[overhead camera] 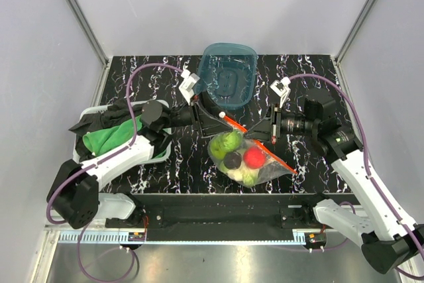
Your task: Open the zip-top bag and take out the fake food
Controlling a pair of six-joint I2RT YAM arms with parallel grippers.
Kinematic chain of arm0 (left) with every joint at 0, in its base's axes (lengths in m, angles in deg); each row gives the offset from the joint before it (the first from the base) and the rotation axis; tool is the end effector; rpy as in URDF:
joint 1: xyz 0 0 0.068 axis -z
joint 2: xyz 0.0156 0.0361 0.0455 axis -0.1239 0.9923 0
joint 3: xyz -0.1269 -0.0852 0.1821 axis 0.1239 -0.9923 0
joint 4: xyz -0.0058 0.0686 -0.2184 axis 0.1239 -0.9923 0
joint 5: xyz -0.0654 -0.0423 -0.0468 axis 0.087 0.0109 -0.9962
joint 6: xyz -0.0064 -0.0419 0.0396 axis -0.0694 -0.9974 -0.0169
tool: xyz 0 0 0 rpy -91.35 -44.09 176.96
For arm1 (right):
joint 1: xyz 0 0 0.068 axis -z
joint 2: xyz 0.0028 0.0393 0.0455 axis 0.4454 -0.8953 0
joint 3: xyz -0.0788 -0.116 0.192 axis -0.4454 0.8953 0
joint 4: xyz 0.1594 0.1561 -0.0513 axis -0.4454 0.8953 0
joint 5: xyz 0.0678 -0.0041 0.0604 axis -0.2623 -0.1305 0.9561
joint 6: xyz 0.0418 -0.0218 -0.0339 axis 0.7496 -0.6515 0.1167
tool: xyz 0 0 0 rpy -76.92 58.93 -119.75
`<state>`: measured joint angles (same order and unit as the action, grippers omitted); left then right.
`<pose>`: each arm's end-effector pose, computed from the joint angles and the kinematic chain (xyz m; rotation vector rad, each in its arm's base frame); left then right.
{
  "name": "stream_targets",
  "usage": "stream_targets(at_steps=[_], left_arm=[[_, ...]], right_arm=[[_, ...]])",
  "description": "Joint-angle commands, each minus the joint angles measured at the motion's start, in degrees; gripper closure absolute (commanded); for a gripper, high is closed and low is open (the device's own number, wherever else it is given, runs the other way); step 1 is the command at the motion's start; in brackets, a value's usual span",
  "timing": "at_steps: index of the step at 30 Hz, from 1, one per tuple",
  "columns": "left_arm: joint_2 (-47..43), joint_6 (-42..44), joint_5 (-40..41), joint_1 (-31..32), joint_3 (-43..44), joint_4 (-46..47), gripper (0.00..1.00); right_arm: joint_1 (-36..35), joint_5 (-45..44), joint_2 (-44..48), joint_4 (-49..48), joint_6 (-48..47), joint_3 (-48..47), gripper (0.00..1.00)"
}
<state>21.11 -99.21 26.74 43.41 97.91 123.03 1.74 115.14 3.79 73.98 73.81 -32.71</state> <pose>0.1915 -0.1814 0.3272 0.7063 1.4192 -1.8651 0.1519 0.1043 0.3465 -0.5663 1.9859 1.4025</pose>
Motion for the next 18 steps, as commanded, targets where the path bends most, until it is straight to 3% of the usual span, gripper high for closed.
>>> stream_targets(at_steps=[1,9,12,14,17,18], left_arm=[[-1.49,2.69,-1.32,1.23,-1.28,1.75,0.28],[-2.71,5.94,0.69,1.32,-4.01,-2.03,0.29],[-4.47,8.56,1.14,1.32,-4.19,-7.01,0.18],[-5.79,10.15,1.32,1.32,-4.01,-9.58,0.18],[-5.01,9.11,0.97,1.5,-3.22,-8.72,0.24],[-4.74,8.93,0.88,1.67,-3.13,-8.63,0.38]], right_arm=[[-0.34,1.91,1.79,-6.14,3.67,-2.13,1.0],[-0.34,2.1,2.58,-7.64,5.78,-1.43,1.0],[-0.34,1.83,2.76,-7.99,6.22,-1.43,1.0],[-0.34,2.0,2.76,-8.08,6.48,-1.26,1.0],[-0.43,2.36,3.02,-8.26,6.66,-0.91,1.0],[-0.34,2.27,3.37,-8.35,6.57,-0.73,1.0]])
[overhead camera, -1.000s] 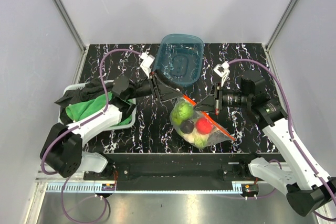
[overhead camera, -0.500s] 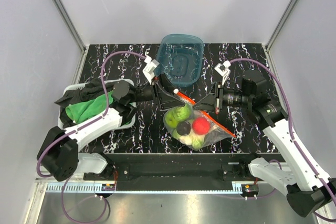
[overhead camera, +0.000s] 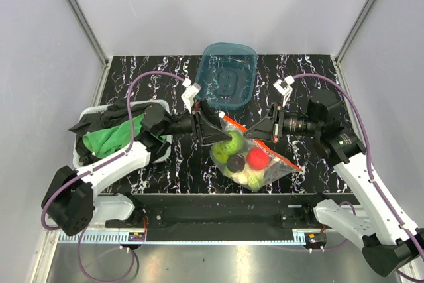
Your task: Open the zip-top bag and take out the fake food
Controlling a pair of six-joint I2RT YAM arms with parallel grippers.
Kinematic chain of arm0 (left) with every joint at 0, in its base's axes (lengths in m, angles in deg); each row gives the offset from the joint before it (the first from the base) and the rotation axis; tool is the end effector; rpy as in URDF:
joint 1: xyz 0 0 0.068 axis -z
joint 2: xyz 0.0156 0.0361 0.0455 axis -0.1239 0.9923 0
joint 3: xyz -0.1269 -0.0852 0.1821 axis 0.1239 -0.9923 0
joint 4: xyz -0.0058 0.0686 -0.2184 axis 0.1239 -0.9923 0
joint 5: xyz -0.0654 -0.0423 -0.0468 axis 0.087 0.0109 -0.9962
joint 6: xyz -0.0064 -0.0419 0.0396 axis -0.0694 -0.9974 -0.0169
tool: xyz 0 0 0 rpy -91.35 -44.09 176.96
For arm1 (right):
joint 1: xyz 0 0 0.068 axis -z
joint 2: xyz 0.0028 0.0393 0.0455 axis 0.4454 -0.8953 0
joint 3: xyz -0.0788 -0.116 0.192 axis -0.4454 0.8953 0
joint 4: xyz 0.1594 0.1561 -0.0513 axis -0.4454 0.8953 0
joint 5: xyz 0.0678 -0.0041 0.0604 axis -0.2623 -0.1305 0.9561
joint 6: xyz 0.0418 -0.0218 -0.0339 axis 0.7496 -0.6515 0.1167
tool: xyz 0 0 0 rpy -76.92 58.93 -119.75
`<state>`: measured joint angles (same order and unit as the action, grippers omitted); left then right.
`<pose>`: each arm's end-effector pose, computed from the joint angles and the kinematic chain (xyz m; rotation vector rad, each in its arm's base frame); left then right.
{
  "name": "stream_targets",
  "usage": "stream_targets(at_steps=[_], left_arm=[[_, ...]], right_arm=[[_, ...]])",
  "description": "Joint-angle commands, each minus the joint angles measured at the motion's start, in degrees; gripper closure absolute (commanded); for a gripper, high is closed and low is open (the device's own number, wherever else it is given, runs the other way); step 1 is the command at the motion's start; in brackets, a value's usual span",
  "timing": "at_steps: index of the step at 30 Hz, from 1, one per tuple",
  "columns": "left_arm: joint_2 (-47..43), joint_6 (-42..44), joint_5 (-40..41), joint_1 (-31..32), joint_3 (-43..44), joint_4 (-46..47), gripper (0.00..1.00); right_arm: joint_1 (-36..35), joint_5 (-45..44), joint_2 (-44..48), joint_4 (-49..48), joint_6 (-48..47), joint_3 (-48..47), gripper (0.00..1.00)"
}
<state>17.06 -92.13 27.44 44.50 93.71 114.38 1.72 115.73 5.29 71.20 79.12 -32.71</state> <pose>0.1805 -0.1788 0.3075 0.7288 1.5134 -1.8000 0.1472 0.1025 0.3555 -0.5182 1.9556 1.4608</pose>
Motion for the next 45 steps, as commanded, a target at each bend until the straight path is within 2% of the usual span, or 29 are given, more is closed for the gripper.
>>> stream_targets(at_steps=[1,2,3,6,7,8,11,13,15,16,20,23,26,31,36,38,40,45], left_arm=[[-0.43,1.85,0.18,0.67,1.33,0.03,0.47],[-0.17,1.68,0.09,0.93,1.5,0.03,0.55],[0.36,1.59,-0.17,1.02,2.2,0.03,0.69],[-0.07,3.51,-0.35,1.02,3.96,-4.69,0.86],[-1.38,5.26,0.35,1.02,4.58,-7.94,0.98],[-1.92,9.19,1.22,1.11,5.19,-14.84,1.0],[-3.85,15.01,5.96,1.02,7.92,-26.72,1.0],[-4.82,16.96,7.47,1.11,9.75,-31.07,1.0],[-5.44,19.07,9.75,1.29,10.64,-36.35,1.0],[-5.61,19.25,10.37,1.37,11.08,-37.32,1.0],[-5.7,19.34,11.16,2.42,12.49,-40.92,1.0],[-4.74,21.53,12.21,4.27,14.5,-45.05,1.0],[-3.77,21.27,12.74,5.41,15.74,-47.25,1.0],[-1.22,20.57,15.73,6.82,19.34,-51.56,1.0],[0.97,19.87,17.58,8.32,23.12,-56.57,1.0],[1.77,19.69,17.93,8.49,24.35,-57.8,1.0],[2.12,19.52,17.76,8.75,25.14,-58.07,1.0],[2.82,19.6,16.79,9.11,26.29,-58.24,1.0]], right_arm=[[-0.32,1.5,2.04,-5.48,1.26,-0.29,1.0],[-0.32,0.98,2.3,-5.57,1.0,0.06,1.0],[-0.32,0.8,2.74,-5.4,1.0,0.41,1.0],[-0.32,-0.16,4.06,-5.05,0.3,1.91,1.0],[-0.32,-0.78,4.41,-4.61,-0.05,2.78,1.0],[-0.32,-2.0,4.76,-4.0,-0.84,3.14,1.0],[-0.32,-5.68,5.64,0.92,-4.25,3.75,0.97],[-0.32,-8.07,5.38,6.45,-7.07,3.14,0.77],[-0.32,-9.92,4.77,9.44,-11.47,2.7,0.67],[-0.32,-10.01,4.42,9.54,-12.53,2.7,0.54],[-0.32,-6.95,1.26,7.27,-14.56,1.39,0.36],[-0.32,-4.57,-1.56,3.58,-13.77,0.42,0.28],[-0.41,-2.2,-4.63,-1.69,-12.54,0.15,0.24],[-0.93,0.36,-9.03,-5.4,-12.01,-3.01,0.22],[-1.72,0.71,-10.61,-6.18,-12.8,-4.86,0.25],[-1.72,1.41,-11.14,-6.54,-12.62,-4.95,0.35],[-1.72,1.41,-11.58,-5.93,-12.97,-5.21,0.41],[-1.72,-0.25,-12.55,-5.39,-13.33,-5.3,0.5]])
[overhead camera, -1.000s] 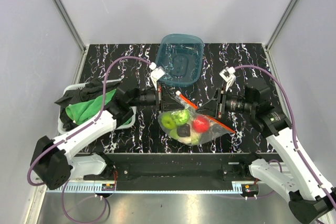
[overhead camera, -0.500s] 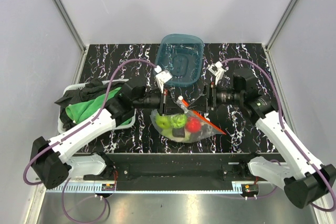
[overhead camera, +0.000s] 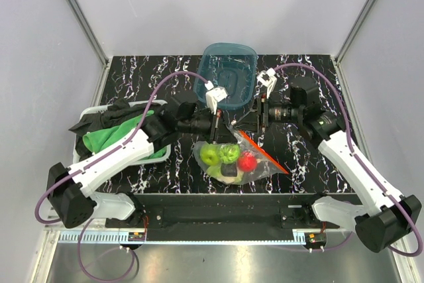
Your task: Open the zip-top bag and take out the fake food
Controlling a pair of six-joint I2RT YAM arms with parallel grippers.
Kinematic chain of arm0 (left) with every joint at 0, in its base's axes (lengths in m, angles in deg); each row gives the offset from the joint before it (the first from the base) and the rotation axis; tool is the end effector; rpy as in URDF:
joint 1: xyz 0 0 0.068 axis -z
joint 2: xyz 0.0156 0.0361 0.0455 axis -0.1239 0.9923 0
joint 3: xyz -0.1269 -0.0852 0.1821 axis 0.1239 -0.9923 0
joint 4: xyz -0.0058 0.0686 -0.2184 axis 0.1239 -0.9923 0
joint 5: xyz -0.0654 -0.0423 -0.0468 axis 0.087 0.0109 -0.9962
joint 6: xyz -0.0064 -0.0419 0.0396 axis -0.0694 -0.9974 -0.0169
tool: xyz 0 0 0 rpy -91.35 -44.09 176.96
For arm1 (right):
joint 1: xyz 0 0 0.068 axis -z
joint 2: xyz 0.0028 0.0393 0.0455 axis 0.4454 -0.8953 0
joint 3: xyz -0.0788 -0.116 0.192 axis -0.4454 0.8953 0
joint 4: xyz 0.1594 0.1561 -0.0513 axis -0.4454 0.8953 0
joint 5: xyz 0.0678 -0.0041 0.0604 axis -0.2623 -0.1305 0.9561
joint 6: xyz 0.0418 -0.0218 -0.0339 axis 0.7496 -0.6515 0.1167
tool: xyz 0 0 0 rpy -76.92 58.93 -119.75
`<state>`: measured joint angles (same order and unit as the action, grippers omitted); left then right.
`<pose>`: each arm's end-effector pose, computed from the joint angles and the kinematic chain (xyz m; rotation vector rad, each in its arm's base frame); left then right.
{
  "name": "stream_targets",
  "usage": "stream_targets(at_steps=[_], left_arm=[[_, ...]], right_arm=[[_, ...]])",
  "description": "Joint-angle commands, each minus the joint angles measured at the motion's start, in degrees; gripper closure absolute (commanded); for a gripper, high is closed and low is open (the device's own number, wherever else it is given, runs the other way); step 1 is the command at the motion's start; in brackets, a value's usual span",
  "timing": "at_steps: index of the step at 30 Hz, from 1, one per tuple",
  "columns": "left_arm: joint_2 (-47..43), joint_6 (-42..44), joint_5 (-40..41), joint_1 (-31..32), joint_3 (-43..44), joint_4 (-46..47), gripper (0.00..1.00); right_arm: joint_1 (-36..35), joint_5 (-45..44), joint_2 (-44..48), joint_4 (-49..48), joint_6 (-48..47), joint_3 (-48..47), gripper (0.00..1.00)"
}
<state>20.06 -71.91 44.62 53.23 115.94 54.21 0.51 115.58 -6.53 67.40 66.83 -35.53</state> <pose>0.1699 -0.2104 0.3109 0.7178 2.1194 -1.4023 0.1887 0.1268 0.3393 -0.6992 1.9306 1.3512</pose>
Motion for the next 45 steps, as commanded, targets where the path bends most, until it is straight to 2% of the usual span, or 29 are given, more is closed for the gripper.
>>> stream_targets(at_steps=[1,7,8,10,11,12,15,18,20,23,27,28,29,31,32,34,35,37,38,39,41,42,45], left_arm=[[0.0,-0.61,-0.56,0.3,4.06,1.93,1.0],[0.44,-0.26,-1.18,0.65,4.33,1.93,1.0],[0.36,-0.18,-0.92,0.65,4.15,1.93,1.0],[-0.26,0.35,1.09,0.65,3.89,1.05,1.0],[-0.61,0.53,2.06,0.65,3.8,0.61,1.0],[-1.22,0.27,3.29,0.39,3.62,-0.43,1.0],[-2.1,-1.74,6.55,-0.75,2.58,-1.23,1.0],[-3.51,-2.37,6.03,-1.54,1.43,0.33,1.0],[-4.21,-2.37,3.49,-1.63,0.55,1.92,1.0],[-5.09,-3.42,-3.28,-1.64,-1.65,9.03,1.0],[-3.87,-3.78,-5.75,-1.55,-1.04,9.22,0.99],[-3.52,-3.78,-7.23,-1.46,-0.95,9.22,0.95],[-2.64,-3.69,-8.12,-1.37,-0.6,9.22,0.82],[-2.2,-2.64,-9.61,-1.28,-0.16,8.87,0.67],[-1.93,-2.37,-10.23,-1.2,0.19,8.87,0.55],[-1.67,-0.88,-10.5,-1.28,0.72,8.52,0.48],[-1.41,-0.18,-10.76,-1.28,1.24,8.52,0.49],[-0.18,0.0,-11.9,-1.28,1.95,8.08,0.57],[0.35,0.09,-12.51,-1.28,2.3,7.82,0.64],[0.88,0.0,-12.78,-1.28,2.48,7.73,0.8],[0.71,0.96,-12.0,-1.37,2.13,6.86,0.95],[0.53,1.4,-10.69,-1.46,2.04,6.24,1.0],[-0.78,1.59,-7.36,-2.51,1.95,5.18,1.0]], right_arm=[[-0.52,-0.1,-0.9,-1.59,-1.22,-2.65,0.51],[-0.52,-1.15,-2.83,-0.89,-1.66,-4.5,0.67],[-0.52,-1.16,-2.83,-0.89,-1.75,-4.59,0.76],[-0.61,-1.07,-2.48,-0.72,-2.01,-4.5,0.84],[-0.52,-1.24,-2.05,-0.54,-2.18,-3.98,0.94],[-0.52,-1.42,-1.61,-0.54,-2.45,-3.54,0.98],[-0.61,-1.07,0.68,-1.06,-1.93,-1.43,1.0],[-0.61,-0.54,3.14,-1.94,-1.22,2.08,1.0],[-0.52,-0.72,4.81,-2.82,-0.69,4.54,1.0],[-0.52,-0.98,6.31,-5.45,1.06,6.13,1.0],[-0.52,1.03,4.64,-6.87,5.27,3.68,1.0],[-0.52,1.13,4.2,-7.56,5.89,3.06,1.0],[-0.52,1.21,4.02,-7.74,6.42,2.88,1.0],[-0.61,1.56,3.67,-8.7,6.86,2.79,1.0],[-0.52,1.74,3.58,-8.89,7.13,2.71,1.0],[-0.52,3.06,2.8,-9.15,7.22,2.44,1.0],[-0.43,3.41,2.62,-9.06,7.22,2.36,1.0],[-0.52,3.41,2.35,-7.75,7.04,1.48,1.0],[-0.52,3.5,2.44,-7.57,7.04,1.22,1.0],[-0.52,3.59,2.7,-7.22,7.04,1.04,1.0],[-0.43,3.33,3.05,-6.95,6.61,1.04,1.0],[-0.52,3.32,3.4,-6.17,6.34,1.04,1.0],[-0.52,2.45,3.58,-3.89,5.11,1.12,1.0]])
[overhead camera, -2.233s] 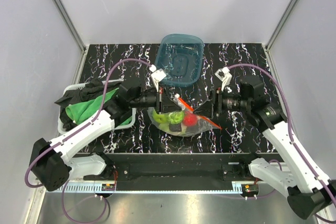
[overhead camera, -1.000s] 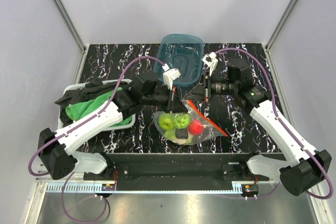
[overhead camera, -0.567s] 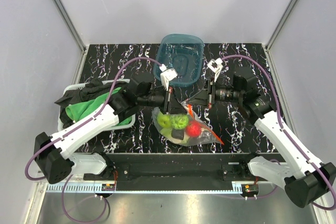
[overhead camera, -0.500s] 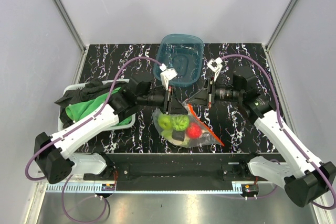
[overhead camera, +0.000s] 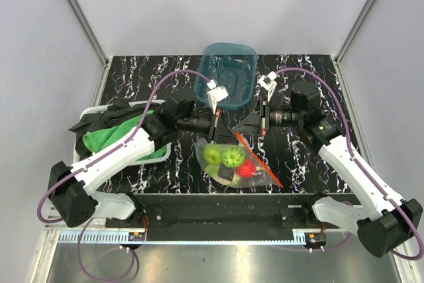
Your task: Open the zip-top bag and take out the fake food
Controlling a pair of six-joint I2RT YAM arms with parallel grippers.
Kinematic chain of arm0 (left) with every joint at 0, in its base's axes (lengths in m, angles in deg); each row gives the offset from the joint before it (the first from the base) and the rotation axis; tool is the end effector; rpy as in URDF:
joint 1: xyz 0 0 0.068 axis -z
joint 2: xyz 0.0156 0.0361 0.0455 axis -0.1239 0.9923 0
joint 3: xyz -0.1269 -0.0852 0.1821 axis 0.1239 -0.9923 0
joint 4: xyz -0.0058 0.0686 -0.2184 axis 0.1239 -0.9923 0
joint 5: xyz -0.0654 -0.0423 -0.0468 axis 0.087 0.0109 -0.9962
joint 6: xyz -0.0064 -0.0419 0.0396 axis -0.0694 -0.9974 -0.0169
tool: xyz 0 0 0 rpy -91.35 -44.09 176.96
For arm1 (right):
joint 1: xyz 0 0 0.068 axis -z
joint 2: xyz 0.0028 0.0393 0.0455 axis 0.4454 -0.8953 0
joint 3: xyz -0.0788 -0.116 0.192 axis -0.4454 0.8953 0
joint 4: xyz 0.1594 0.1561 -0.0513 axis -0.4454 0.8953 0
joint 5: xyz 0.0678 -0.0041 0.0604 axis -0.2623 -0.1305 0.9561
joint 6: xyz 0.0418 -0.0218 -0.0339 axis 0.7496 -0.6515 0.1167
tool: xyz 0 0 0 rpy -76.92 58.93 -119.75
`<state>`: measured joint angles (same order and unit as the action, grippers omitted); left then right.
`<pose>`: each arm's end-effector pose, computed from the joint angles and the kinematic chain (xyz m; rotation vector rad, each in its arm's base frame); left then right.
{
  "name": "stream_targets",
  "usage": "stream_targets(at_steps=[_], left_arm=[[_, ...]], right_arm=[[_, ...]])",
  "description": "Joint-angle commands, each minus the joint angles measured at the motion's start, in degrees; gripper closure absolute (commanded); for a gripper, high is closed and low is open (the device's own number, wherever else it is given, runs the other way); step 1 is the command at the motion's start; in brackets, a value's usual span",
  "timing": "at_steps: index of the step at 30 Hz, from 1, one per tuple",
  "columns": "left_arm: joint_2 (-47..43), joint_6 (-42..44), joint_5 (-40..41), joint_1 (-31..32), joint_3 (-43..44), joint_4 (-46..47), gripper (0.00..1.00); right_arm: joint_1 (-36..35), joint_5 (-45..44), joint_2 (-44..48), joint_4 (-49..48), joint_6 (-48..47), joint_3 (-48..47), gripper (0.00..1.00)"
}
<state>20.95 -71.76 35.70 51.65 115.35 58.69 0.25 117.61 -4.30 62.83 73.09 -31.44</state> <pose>0.1739 -0.2110 0.3130 0.8178 2.0407 -1.5422 0.1828 0.1261 0.3332 -0.6497 1.9370 1.4466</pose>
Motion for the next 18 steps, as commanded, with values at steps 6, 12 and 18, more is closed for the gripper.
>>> stream_targets(at_steps=[6,12,18], left_arm=[[-3.53,-4.27,5.71,-1.91,2.63,4.38,1.0],[-4.23,-8.76,12.2,-1.91,3.24,4.74,1.0],[-3.27,-7.89,15.74,-2.26,6.4,1.05,1.0]], right_arm=[[-0.26,-1.52,1.97,3.59,-2.02,-2.96,1.0],[-0.35,-2.84,2.67,5.17,-2.29,-2.26,1.0],[-0.35,-2.57,5.03,7.01,-2.28,-0.68,1.0]])
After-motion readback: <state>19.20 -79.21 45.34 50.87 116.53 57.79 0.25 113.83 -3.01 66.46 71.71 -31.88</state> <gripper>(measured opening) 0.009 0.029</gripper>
